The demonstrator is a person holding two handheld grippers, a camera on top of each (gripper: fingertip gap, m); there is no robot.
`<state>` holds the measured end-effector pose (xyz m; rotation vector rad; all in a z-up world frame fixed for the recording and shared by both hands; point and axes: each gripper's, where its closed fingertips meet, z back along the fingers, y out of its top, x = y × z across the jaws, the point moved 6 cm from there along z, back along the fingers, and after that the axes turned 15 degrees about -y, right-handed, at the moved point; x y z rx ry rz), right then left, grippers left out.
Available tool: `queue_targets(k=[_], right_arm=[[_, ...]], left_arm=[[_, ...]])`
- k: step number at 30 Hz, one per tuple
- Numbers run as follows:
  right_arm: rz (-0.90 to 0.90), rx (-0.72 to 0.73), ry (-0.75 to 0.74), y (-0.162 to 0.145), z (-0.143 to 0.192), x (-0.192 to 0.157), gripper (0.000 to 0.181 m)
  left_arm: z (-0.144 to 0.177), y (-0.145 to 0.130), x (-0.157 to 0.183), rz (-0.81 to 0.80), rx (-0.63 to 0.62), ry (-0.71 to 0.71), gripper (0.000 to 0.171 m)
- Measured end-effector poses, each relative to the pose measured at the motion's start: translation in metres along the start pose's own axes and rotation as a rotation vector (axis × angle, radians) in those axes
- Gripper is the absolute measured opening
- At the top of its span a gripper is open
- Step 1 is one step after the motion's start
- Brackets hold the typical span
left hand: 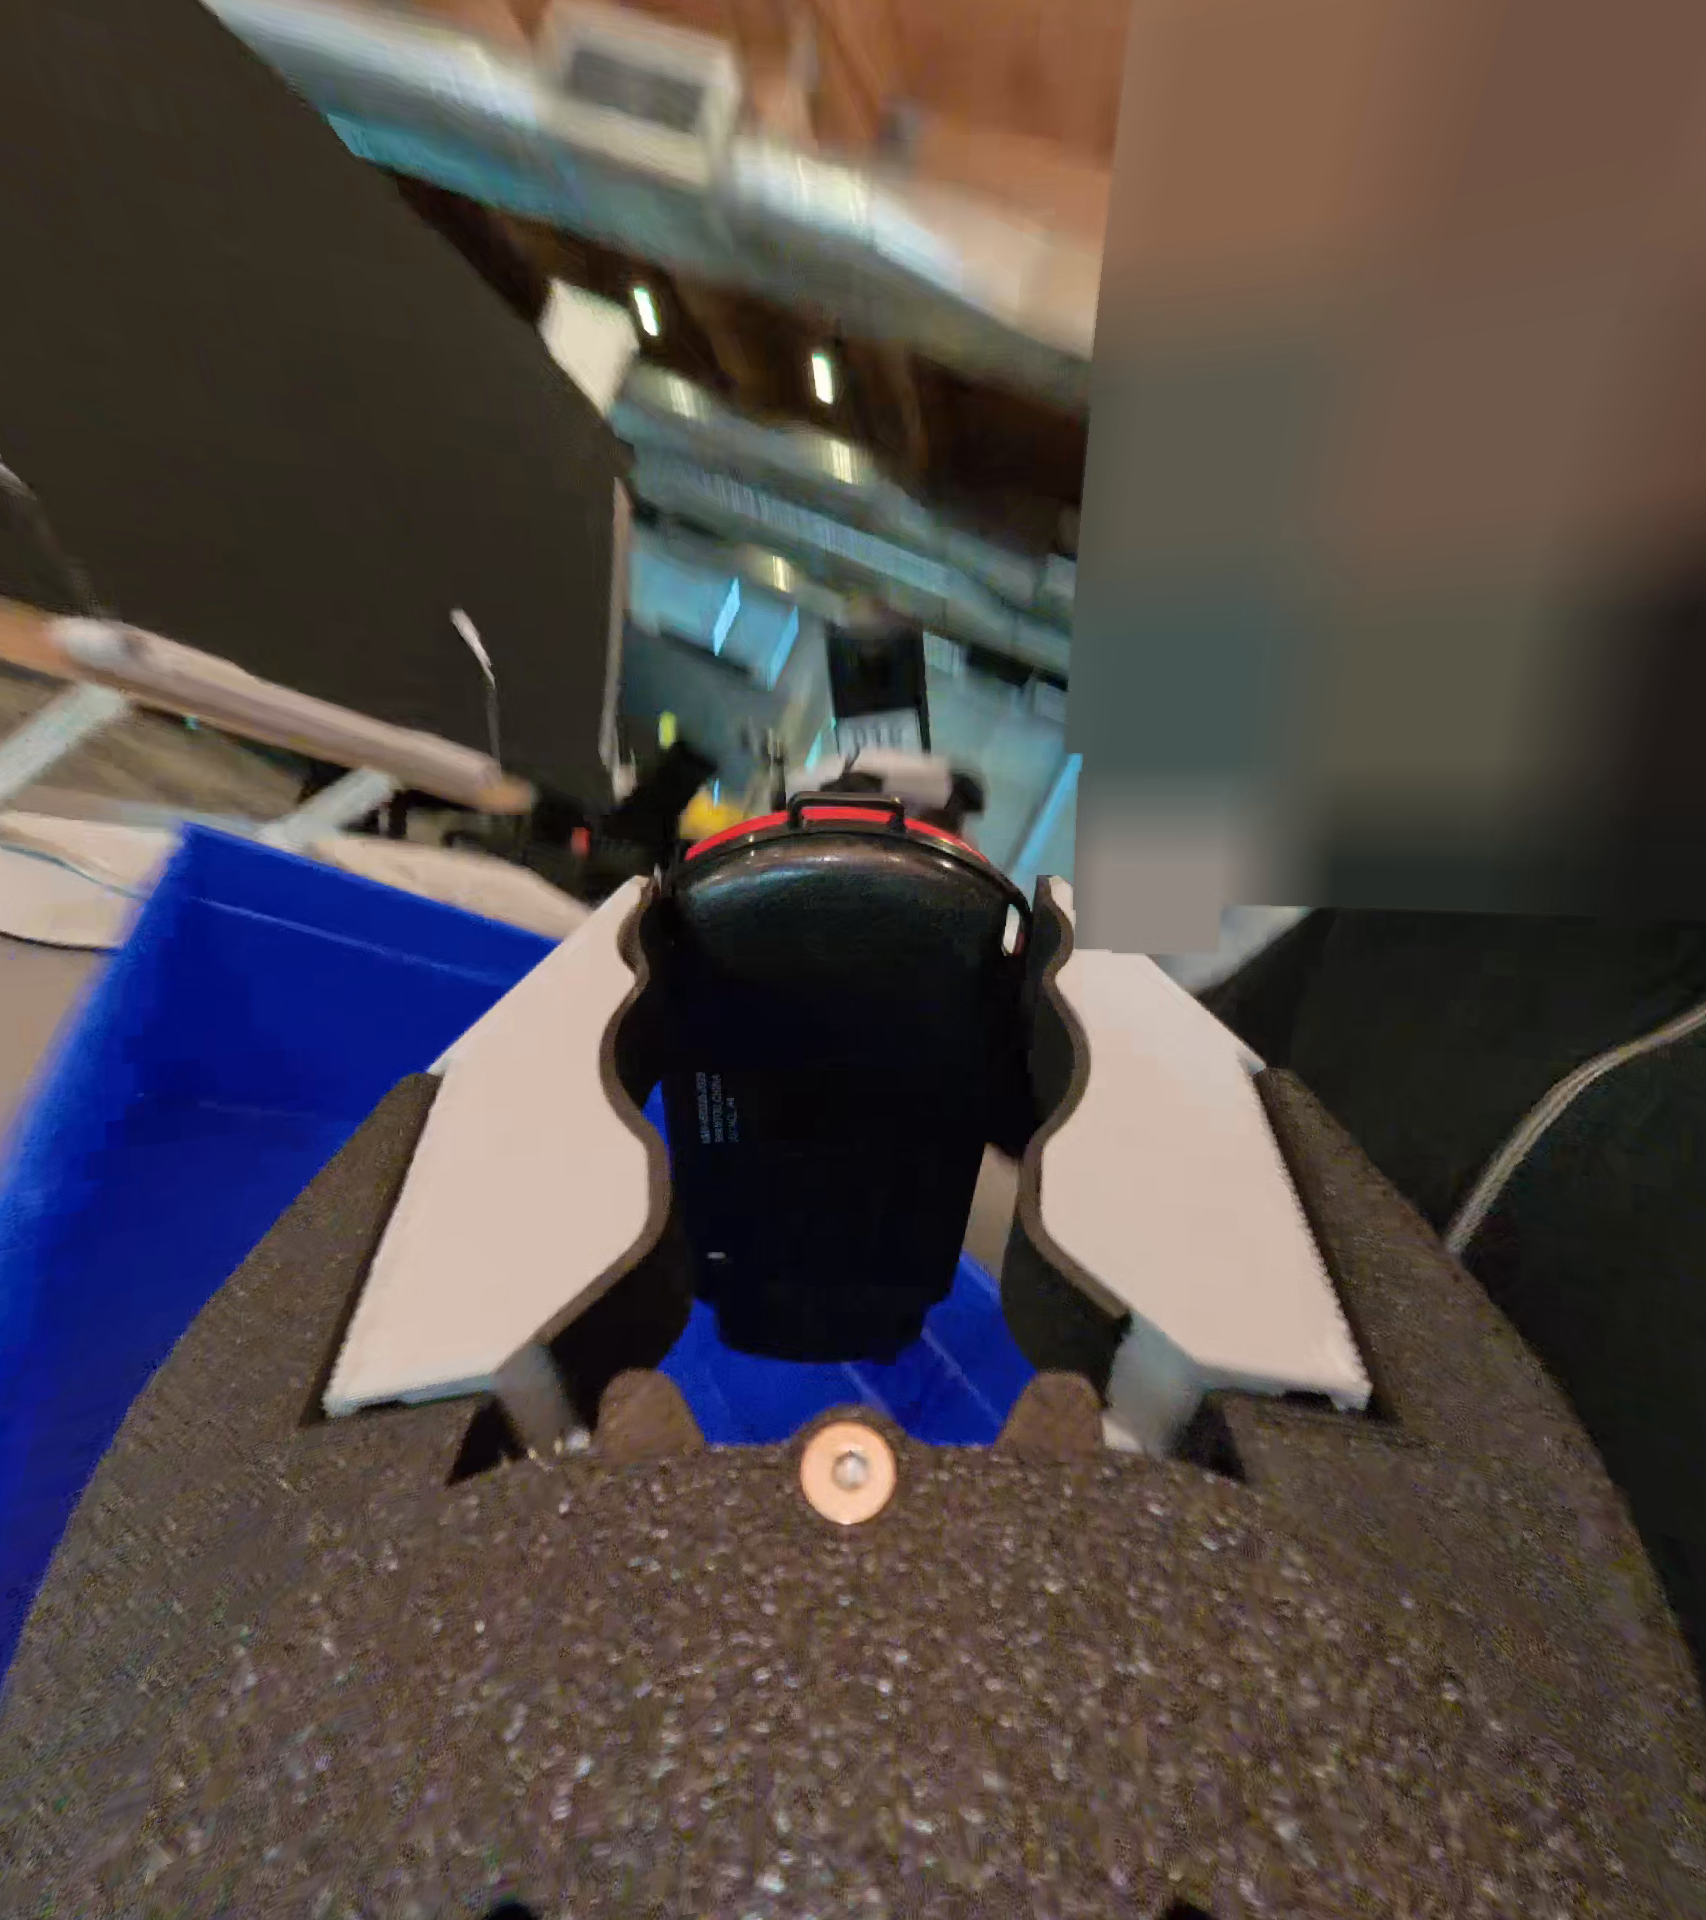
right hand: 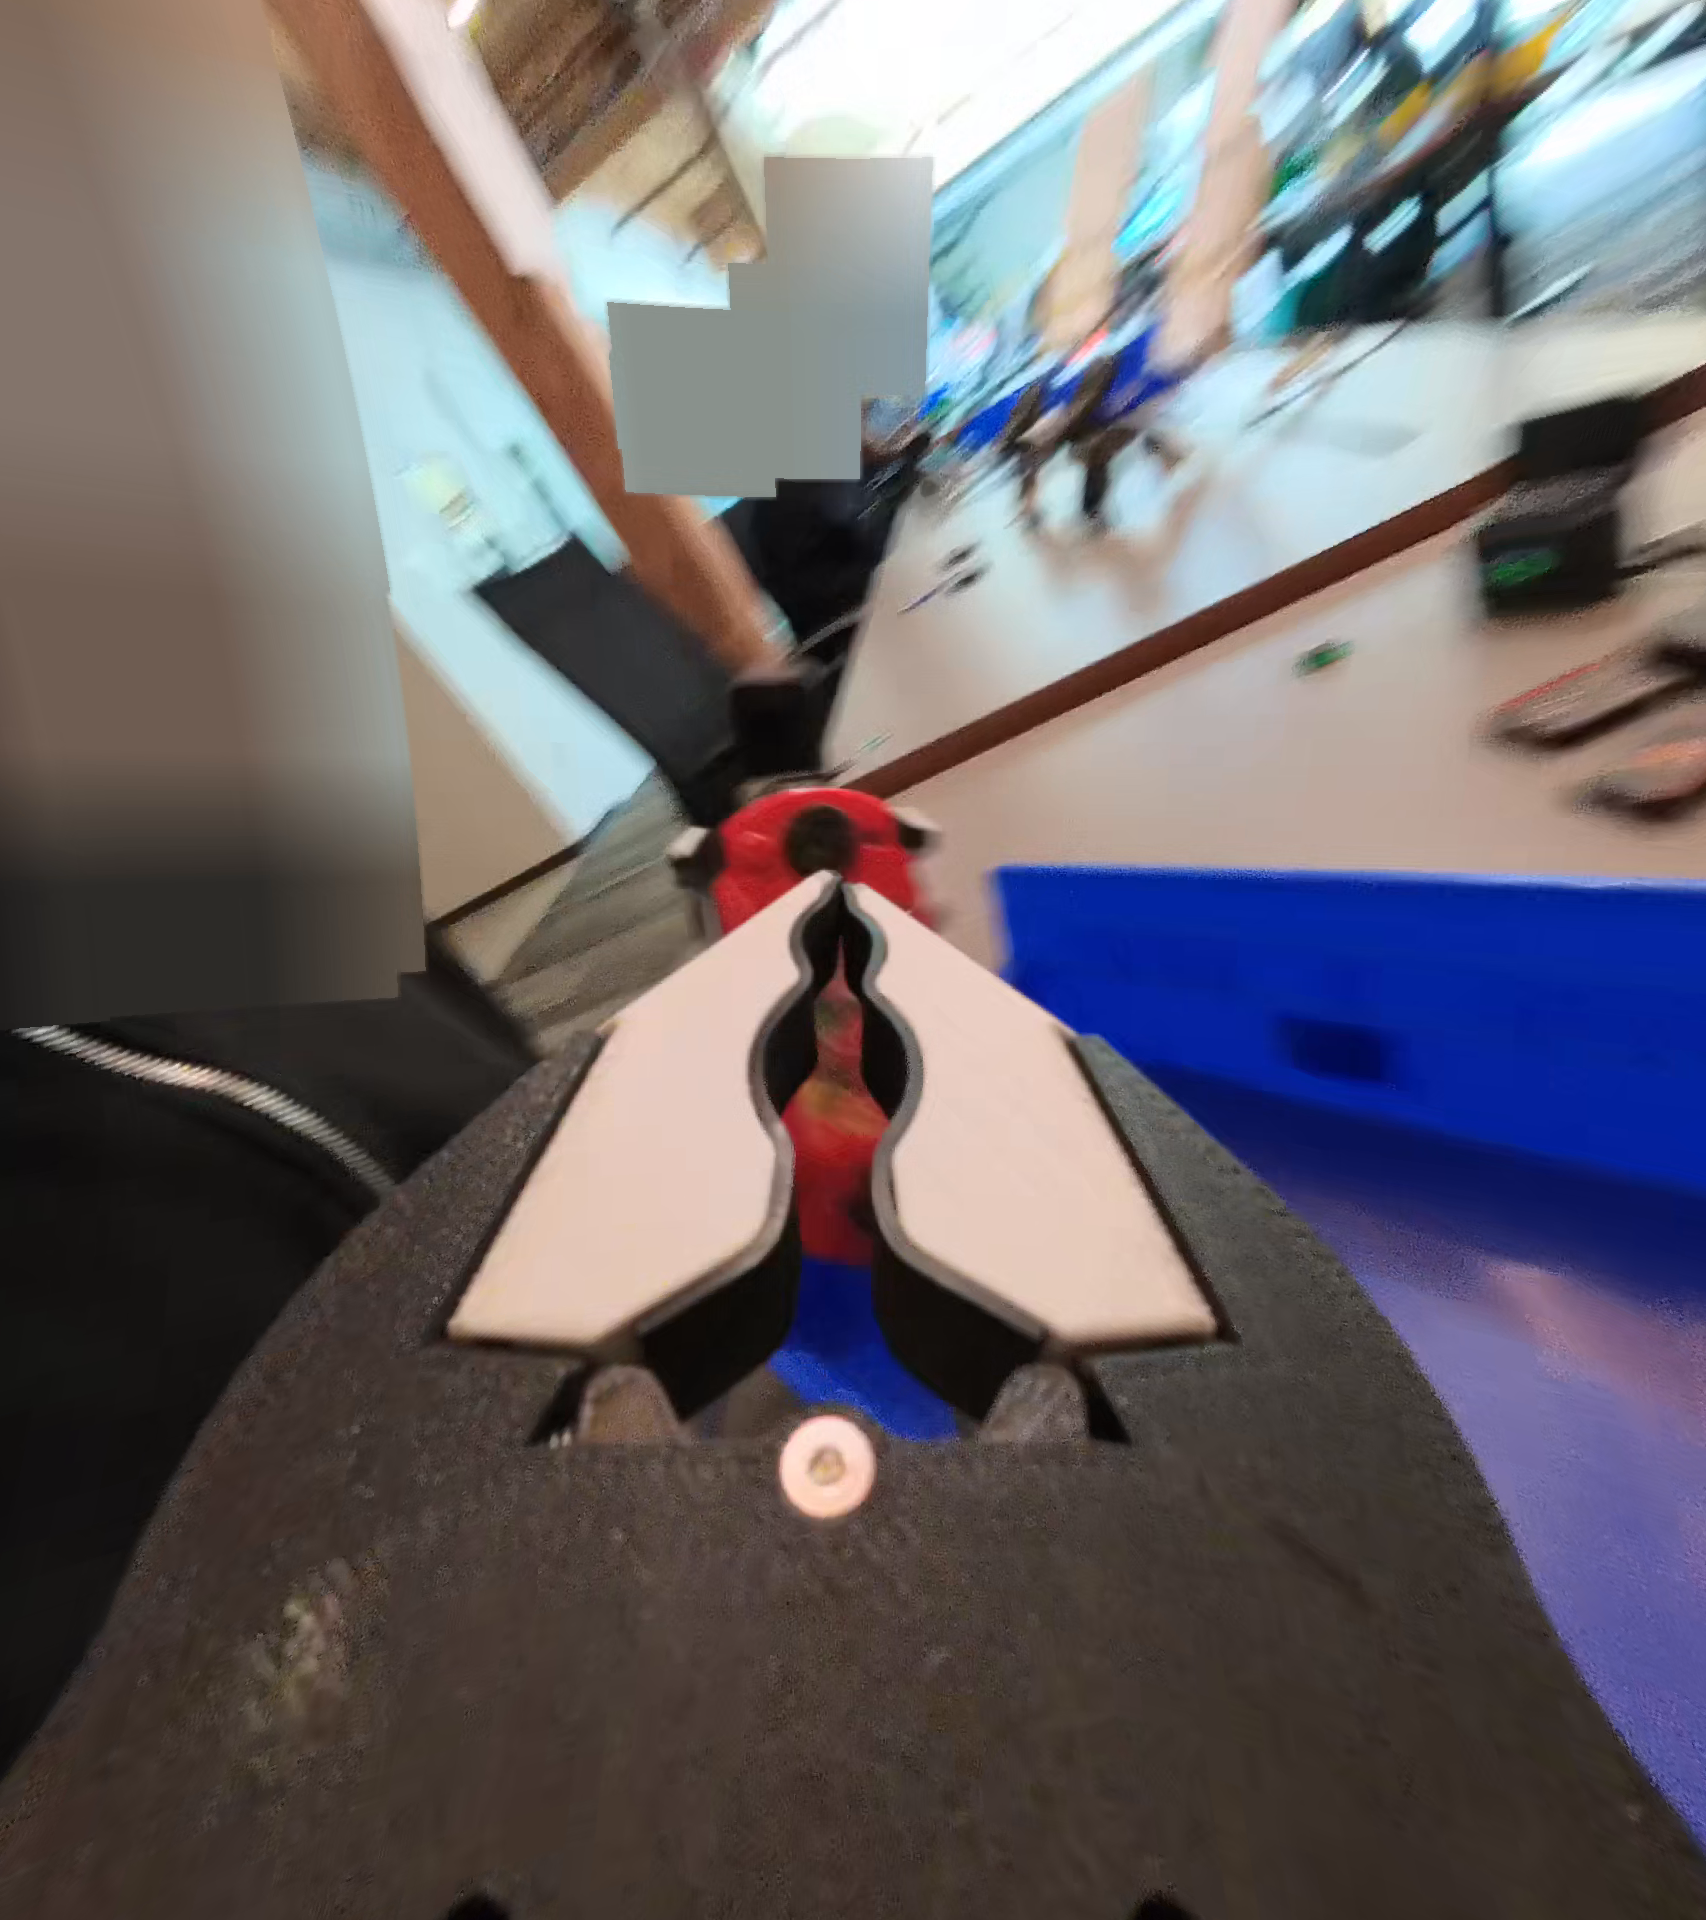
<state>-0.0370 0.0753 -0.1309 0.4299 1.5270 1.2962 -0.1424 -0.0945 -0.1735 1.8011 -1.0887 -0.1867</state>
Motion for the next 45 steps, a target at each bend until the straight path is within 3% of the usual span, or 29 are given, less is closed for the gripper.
queue_targets(k=[1, 3, 6, 8, 11, 14, 27, 37, 41, 42, 43, 45], right_arm=[[0.045, 0.023, -0.103, 0.006, 0.014, 0.016, 0.000], [0.045, 0.019, -0.172, 0.005, 0.017, 0.027, 0.000], [0.057, 0.035, -0.142, 0.006, 0.000, 0.005, 0.003], [0.032, -0.018, -0.102, 0.003, -0.014, -0.013, 0.021], [-0.103, -0.065, -0.019, -0.005, -0.029, -0.030, 0.045], [-0.249, -0.090, 0.076, -0.017, -0.039, -0.037, 0.050], [-0.180, 0.017, 0.109, -0.022, -0.043, -0.047, 0.023], [-0.179, 0.045, 0.105, -0.022, -0.044, -0.047, 0.018], [-0.221, 0.030, 0.095, -0.023, -0.046, -0.036, 0.013], [-0.223, 0.100, 0.063, -0.019, -0.039, -0.028, 0.000], [-0.266, 0.118, 0.063, -0.014, -0.031, -0.019, 0.000], [-0.183, 0.118, -0.022, -0.010, -0.020, -0.009, 0.000]], left_arm=[[0.013, 0.010, 0.000, -0.001, 0.055, 0.019, 0.070], [0.002, 0.008, -0.001, -0.057, -0.048, 0.053, 0.070], [-0.022, 0.004, 0.000, -0.113, -0.103, 0.007, 0.070], [-0.027, 0.003, 0.002, -0.192, -0.141, 0.013, 0.071], [-0.034, -0.001, 0.007, -0.281, -0.199, 0.026, 0.071], [-0.040, -0.002, 0.012, -0.268, -0.156, -0.016, 0.071], [-0.048, -0.002, 0.017, -0.219, -0.115, -0.089, 0.071], [-0.049, 0.002, 0.021, -0.220, -0.097, -0.091, 0.068], [-0.047, -0.001, 0.015, -0.204, -0.107, -0.063, 0.068], [-0.045, 0.003, 0.017, -0.184, -0.061, -0.079, 0.068], [-0.038, 0.009, 0.015, -0.162, -0.008, -0.069, 0.068], [-0.022, 0.013, 0.007, -0.197, -0.011, 0.020, 0.068]])
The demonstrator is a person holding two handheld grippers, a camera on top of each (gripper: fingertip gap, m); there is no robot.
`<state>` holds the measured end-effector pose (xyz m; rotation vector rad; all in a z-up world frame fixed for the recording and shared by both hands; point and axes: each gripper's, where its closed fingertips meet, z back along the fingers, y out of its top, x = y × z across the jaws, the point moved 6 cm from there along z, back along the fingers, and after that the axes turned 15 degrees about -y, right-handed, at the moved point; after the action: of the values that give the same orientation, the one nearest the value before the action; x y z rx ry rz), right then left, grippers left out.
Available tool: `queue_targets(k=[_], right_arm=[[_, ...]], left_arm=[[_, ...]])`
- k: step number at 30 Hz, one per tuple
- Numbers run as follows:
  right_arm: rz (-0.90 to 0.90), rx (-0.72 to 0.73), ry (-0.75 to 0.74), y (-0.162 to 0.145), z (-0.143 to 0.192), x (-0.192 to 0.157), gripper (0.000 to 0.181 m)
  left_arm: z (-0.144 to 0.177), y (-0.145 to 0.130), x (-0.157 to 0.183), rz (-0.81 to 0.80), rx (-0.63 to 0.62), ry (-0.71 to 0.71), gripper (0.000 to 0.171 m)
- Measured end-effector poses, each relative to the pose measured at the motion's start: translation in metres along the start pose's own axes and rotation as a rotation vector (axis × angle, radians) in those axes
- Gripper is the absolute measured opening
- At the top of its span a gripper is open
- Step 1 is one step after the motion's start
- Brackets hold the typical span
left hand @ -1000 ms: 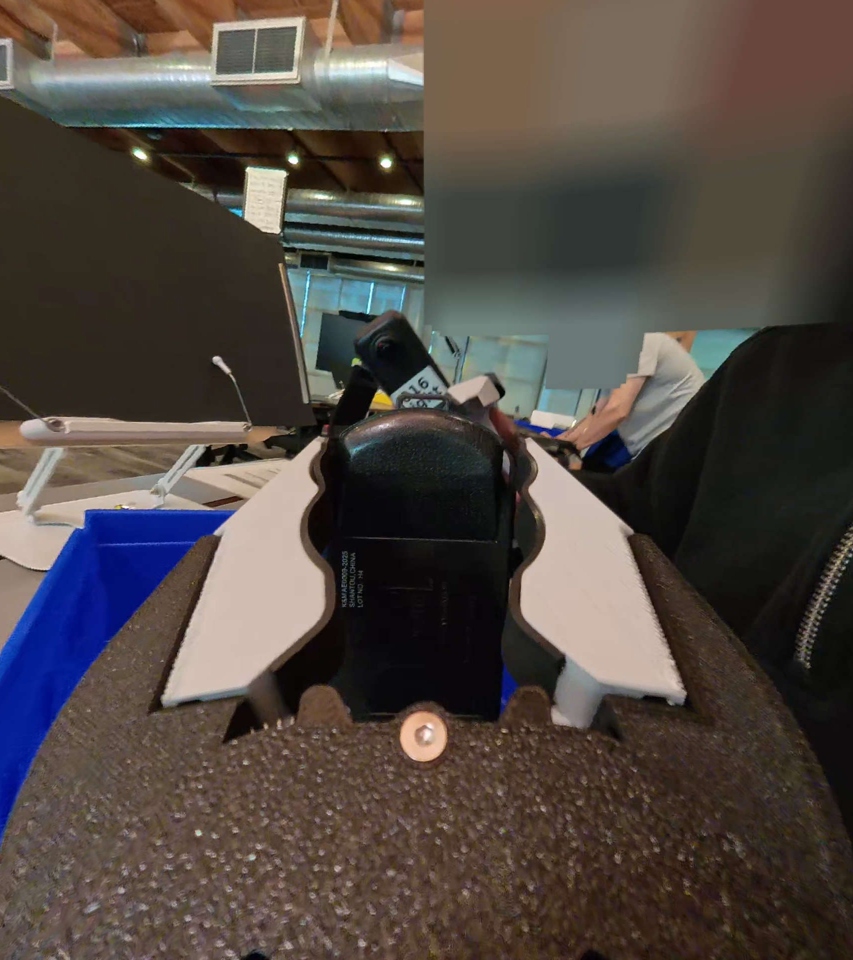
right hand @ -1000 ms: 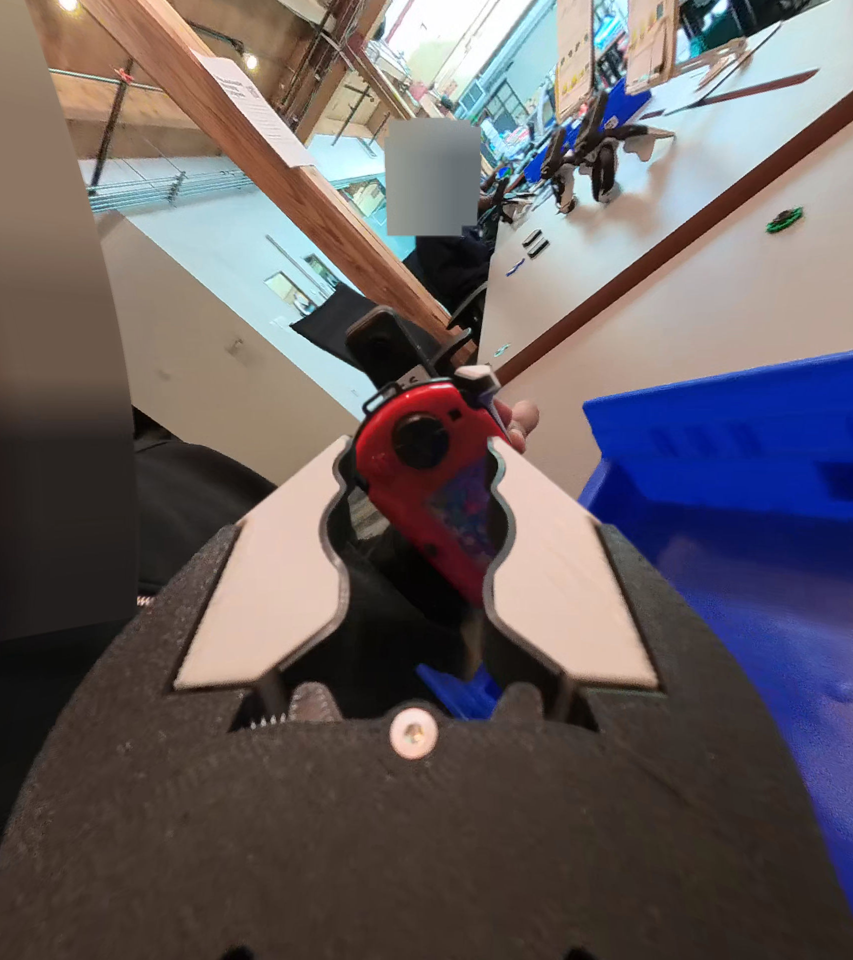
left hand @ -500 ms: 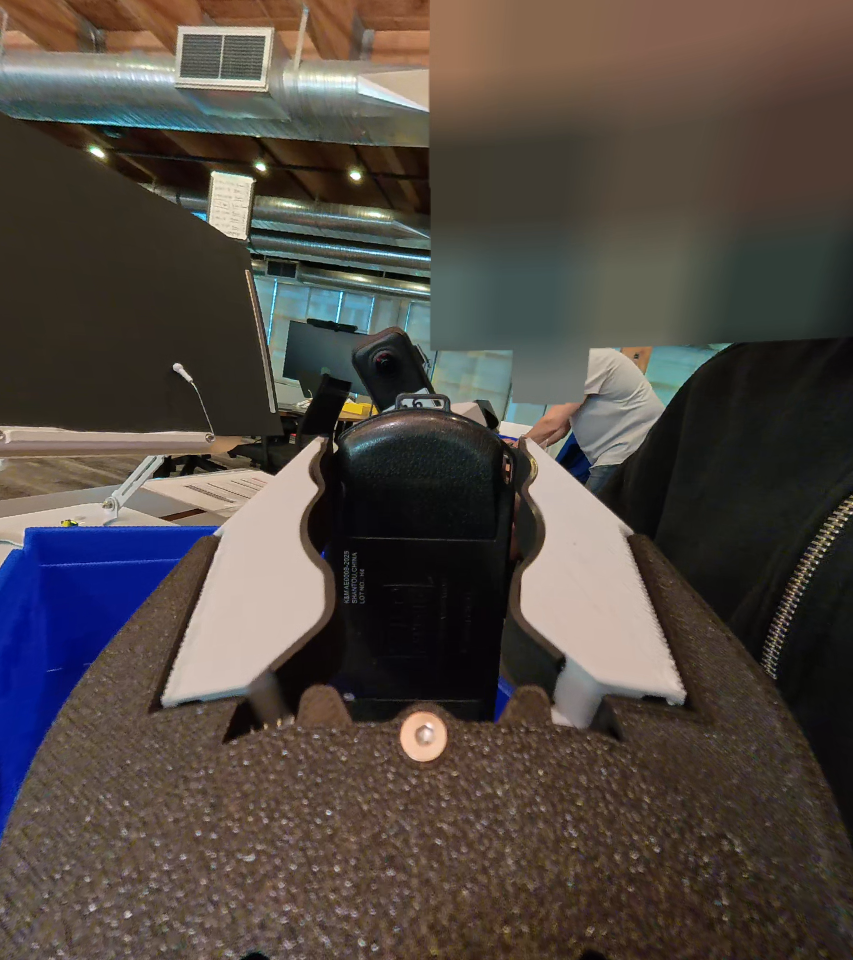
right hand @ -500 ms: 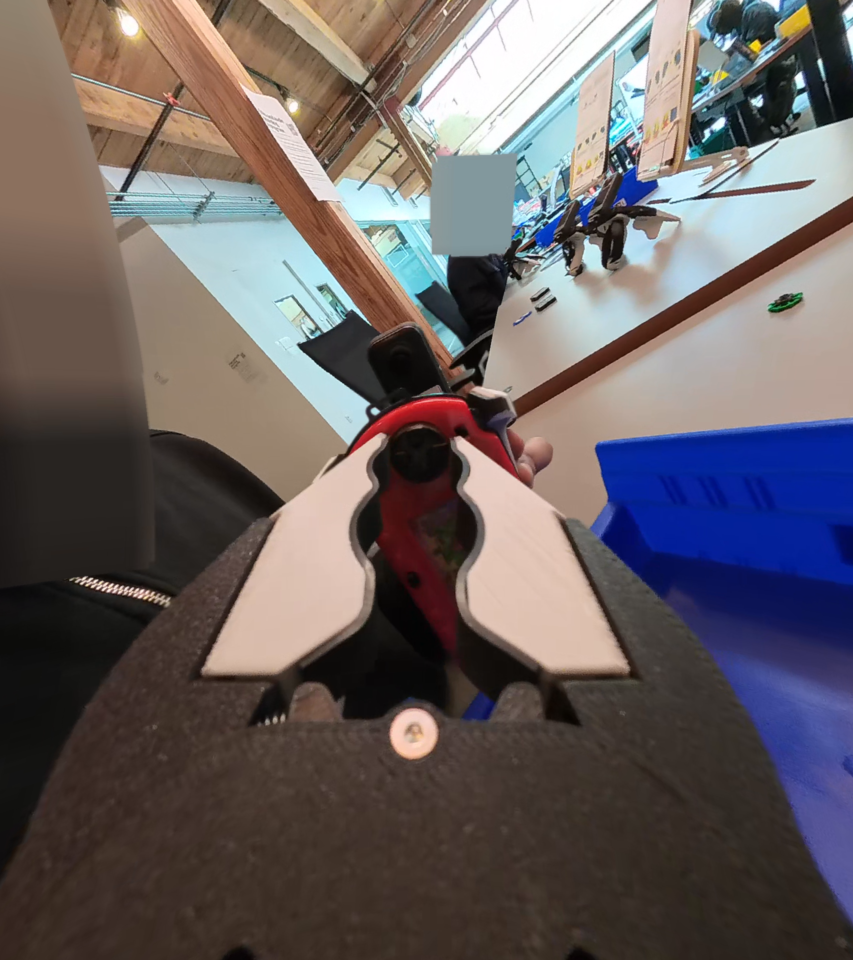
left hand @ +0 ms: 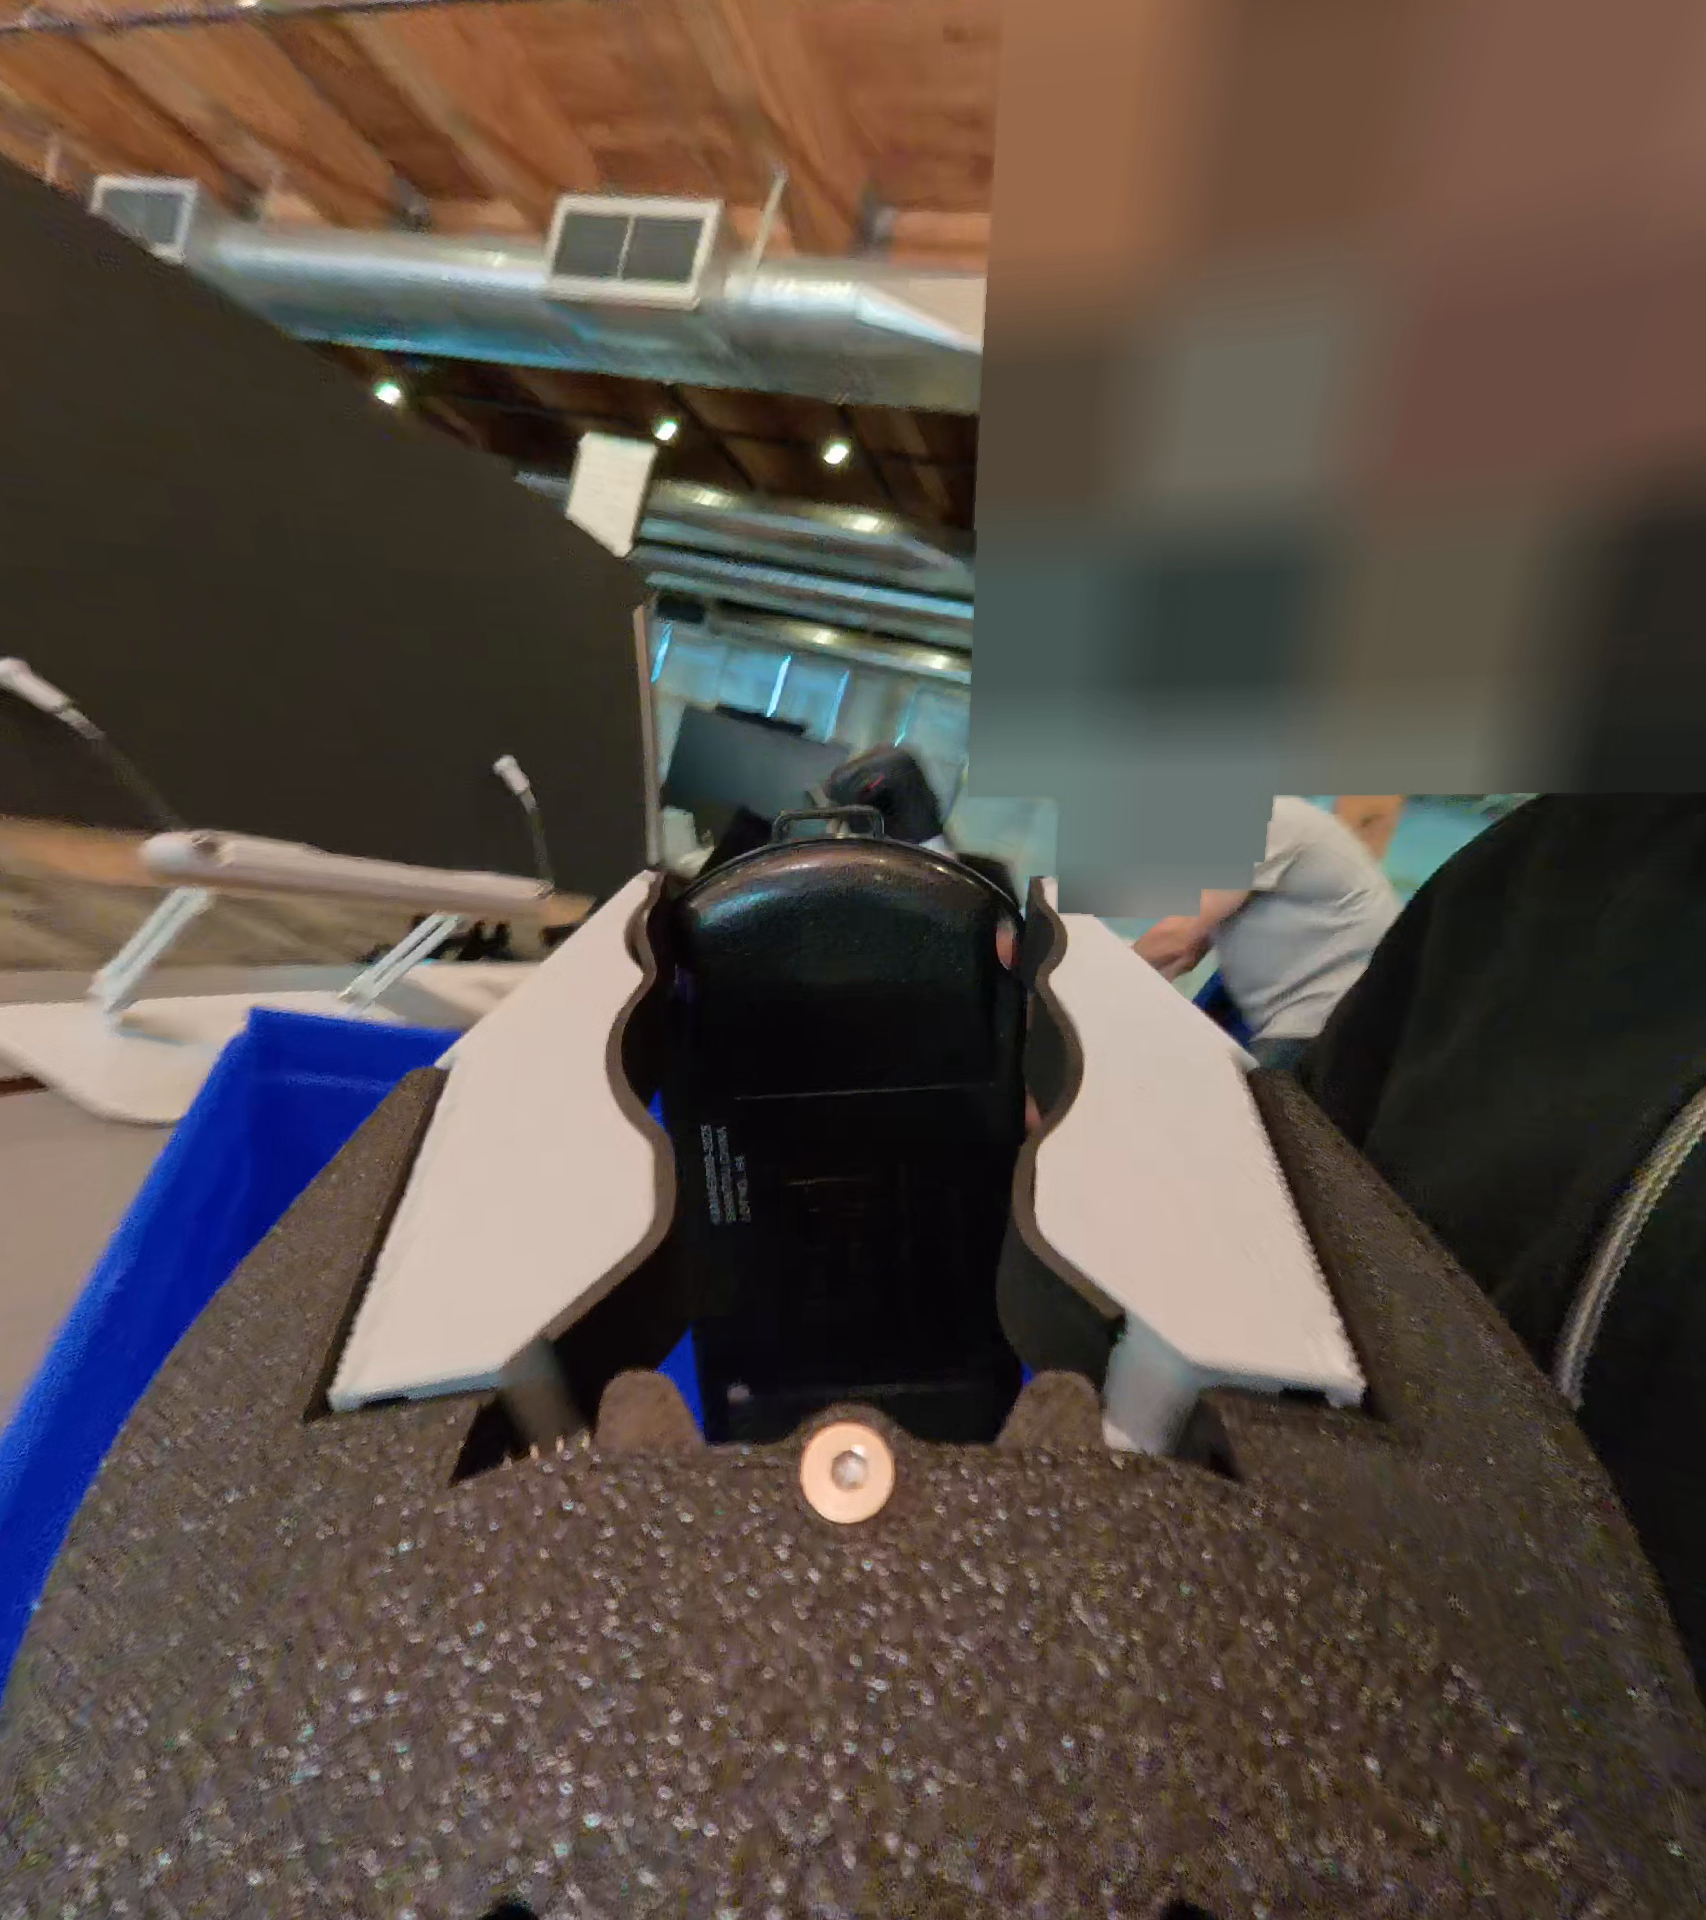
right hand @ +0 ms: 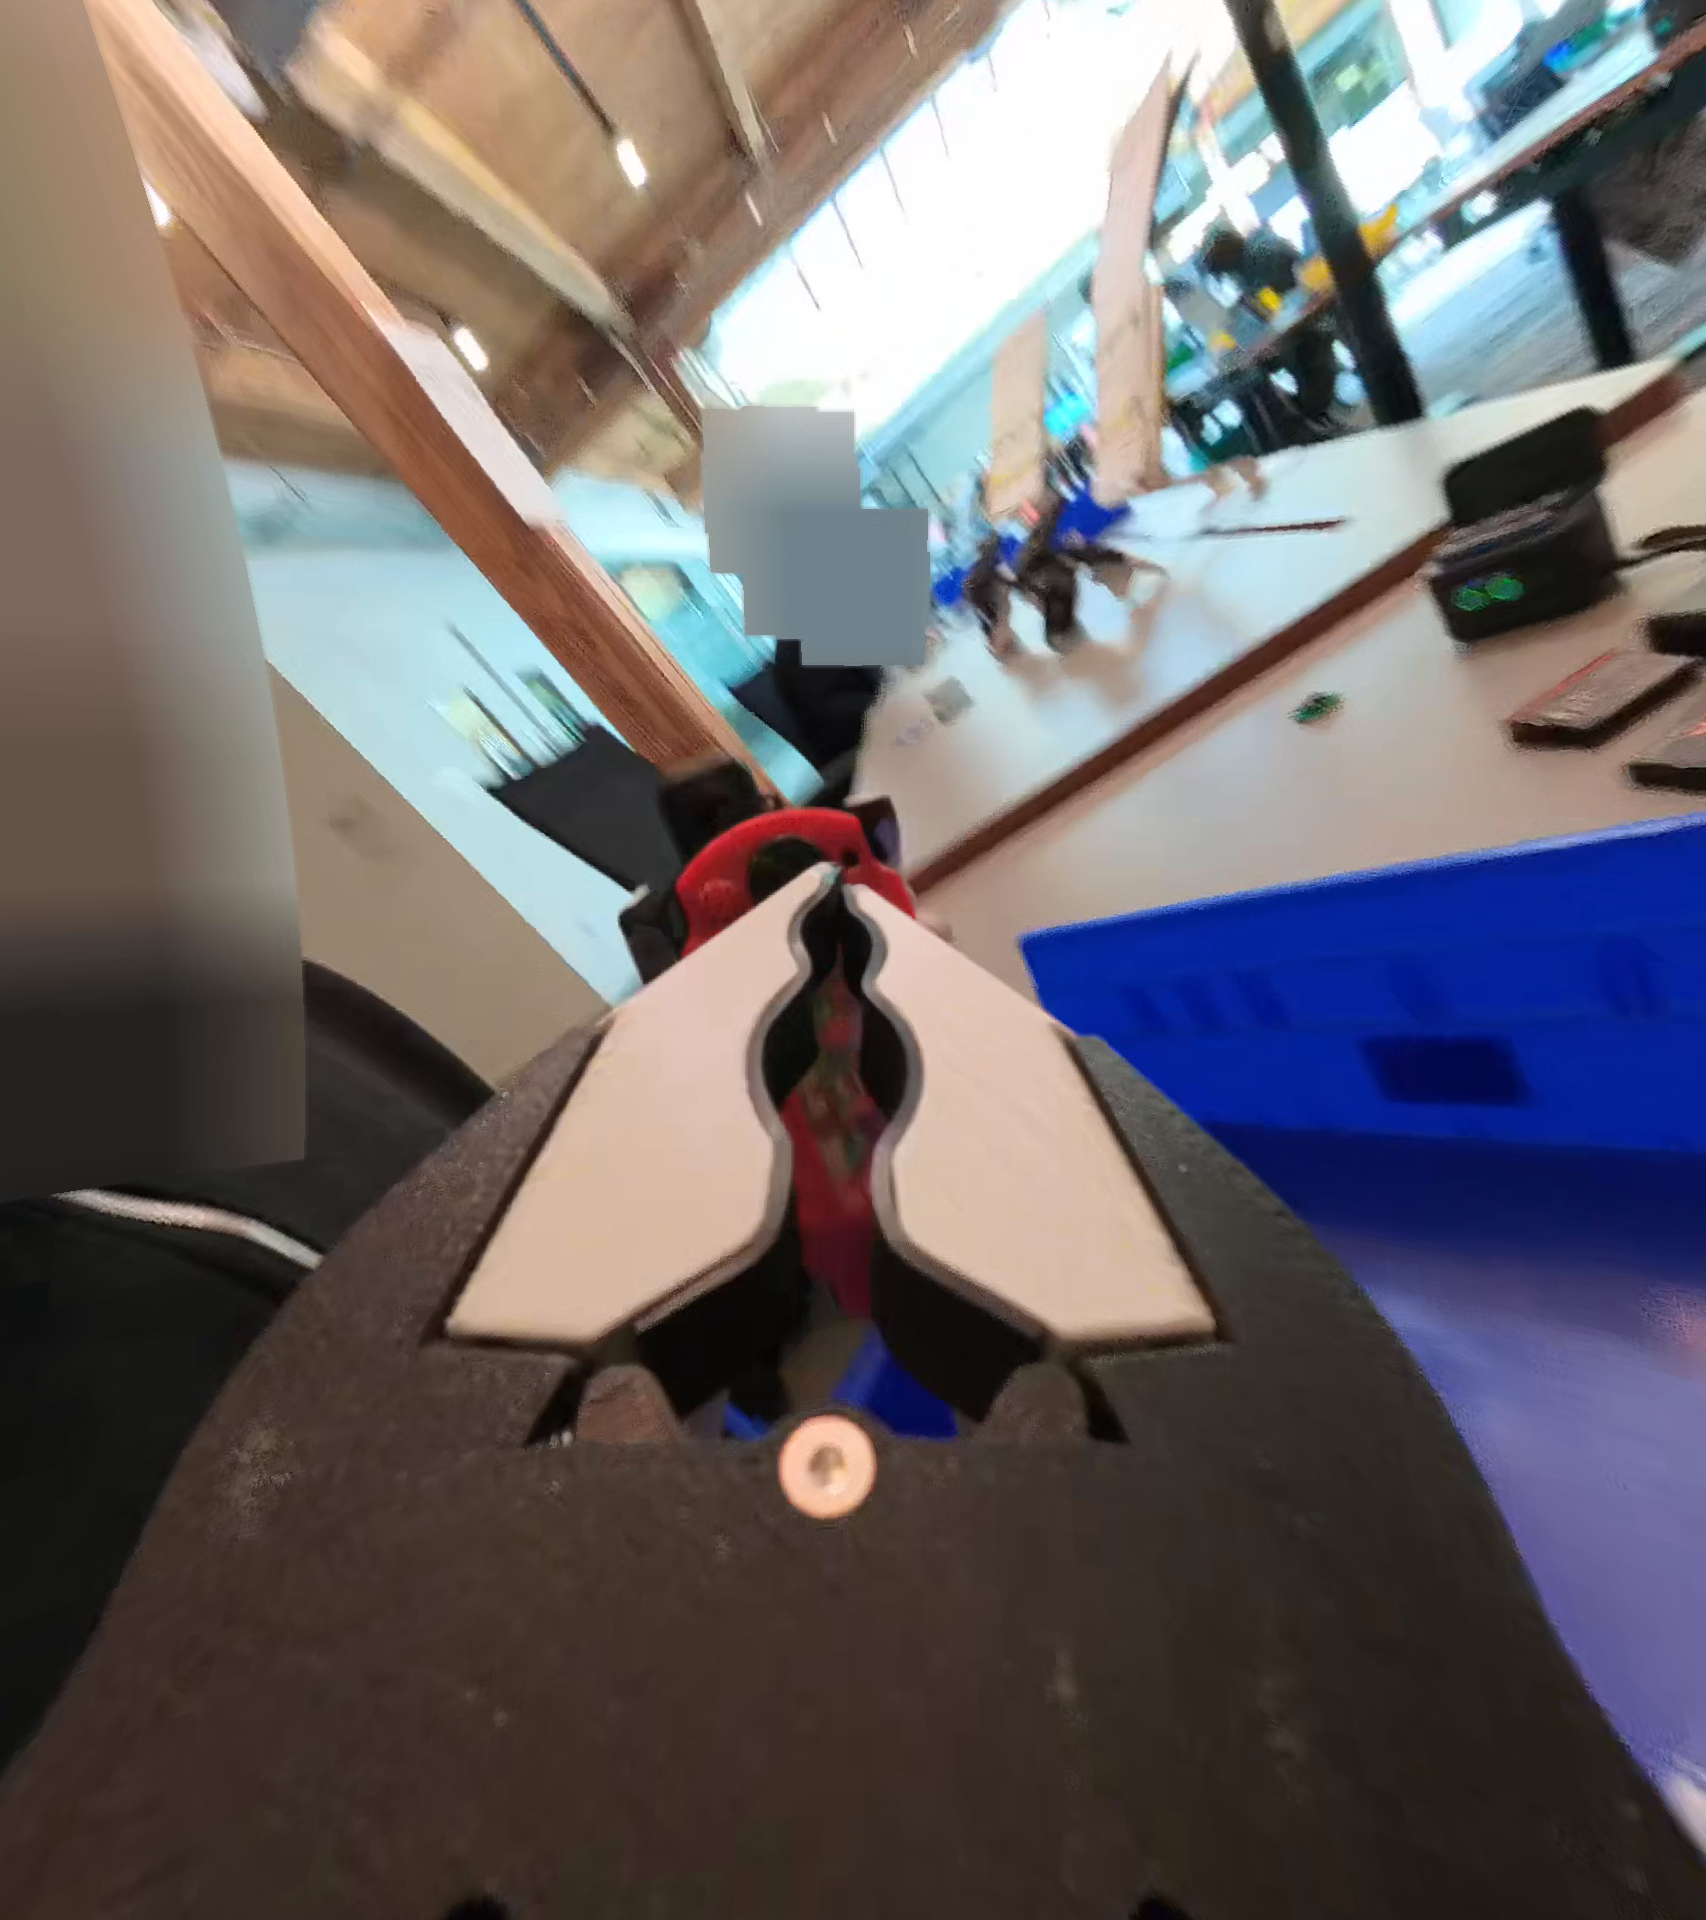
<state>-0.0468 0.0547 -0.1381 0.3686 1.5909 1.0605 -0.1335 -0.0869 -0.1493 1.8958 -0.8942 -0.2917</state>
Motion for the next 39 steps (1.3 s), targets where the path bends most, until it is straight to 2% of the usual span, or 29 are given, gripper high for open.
queue_targets(k=[4, 6, 10, 13, 15, 17, 21, 25, 29, 31, 39], right_arm=[[0.201, -0.053, -0.136, -0.012, -0.004, -0.003, 0.000], [0.280, -0.052, -0.140, -0.015, -0.010, -0.008, 0.001], [0.275, -0.072, -0.097, -0.022, -0.019, -0.018, 0.042], [0.194, -0.107, -0.040, -0.029, -0.023, -0.021, 0.067], [0.110, -0.113, 0.010, -0.030, -0.023, -0.023, 0.074], [0.104, -0.128, 0.085, -0.033, -0.023, -0.028, 0.080], [0.213, -0.114, 0.063, -0.033, -0.021, -0.030, 0.080], [0.335, -0.143, -0.043, -0.038, -0.031, -0.029, 0.082], [0.275, -0.146, -0.014, -0.040, -0.039, -0.035, 0.081], [0.237, -0.142, -0.011, -0.040, -0.039, -0.033, 0.071], [0.172, -0.109, -0.012, -0.040, -0.033, -0.031, 0.069]], left_arm=[[0.000, -0.006, -0.003, 0.008, -0.038, -0.001, 0.068], [-0.005, -0.010, -0.005, -0.035, -0.097, 0.019, 0.067], [-0.008, -0.019, -0.003, -0.067, -0.178, 0.020, 0.068], [-0.009, -0.018, 0.003, -0.034, -0.133, -0.044, 0.067], [-0.011, -0.016, 0.005, 0.028, -0.064, -0.086, 0.068], [-0.012, -0.011, 0.006, 0.101, 0.032, -0.131, 0.068], [-0.010, -0.001, 0.003, 0.197, 0.162, -0.165, 0.067], [-0.013, -0.007, -0.002, 0.218, 0.117, -0.107, 0.067], [-0.017, -0.010, -0.002, 0.257, 0.121, -0.093, 0.067], [-0.019, -0.010, 0.000, 0.269, 0.124, -0.095, 0.067], [-0.019, -0.014, -0.002, 0.346, 0.161, -0.135, 0.067]])
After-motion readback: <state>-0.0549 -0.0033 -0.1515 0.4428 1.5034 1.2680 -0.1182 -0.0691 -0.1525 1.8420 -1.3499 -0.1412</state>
